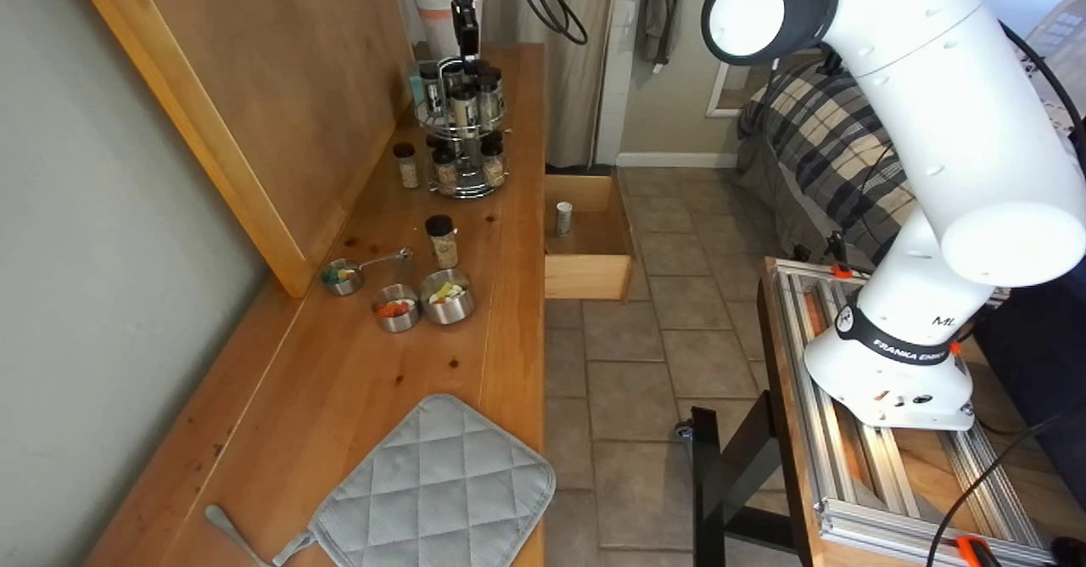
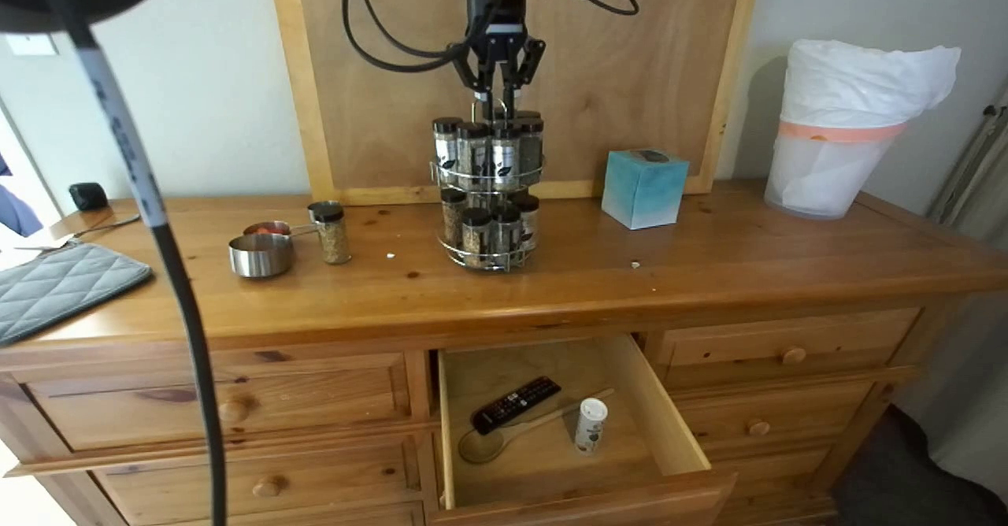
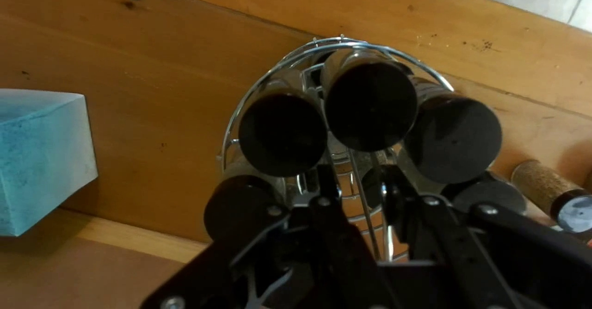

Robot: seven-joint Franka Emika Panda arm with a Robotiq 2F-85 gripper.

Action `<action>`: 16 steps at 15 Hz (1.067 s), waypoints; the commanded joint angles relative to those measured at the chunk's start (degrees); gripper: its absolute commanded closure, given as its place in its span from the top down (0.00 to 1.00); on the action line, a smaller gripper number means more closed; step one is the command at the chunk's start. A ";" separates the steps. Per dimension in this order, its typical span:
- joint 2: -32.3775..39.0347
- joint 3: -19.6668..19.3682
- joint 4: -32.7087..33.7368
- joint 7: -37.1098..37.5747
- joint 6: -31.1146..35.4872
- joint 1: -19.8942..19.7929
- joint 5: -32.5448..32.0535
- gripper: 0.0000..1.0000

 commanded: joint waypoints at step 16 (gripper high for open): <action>-0.26 -0.27 1.83 30.73 -5.19 0.34 1.22 0.22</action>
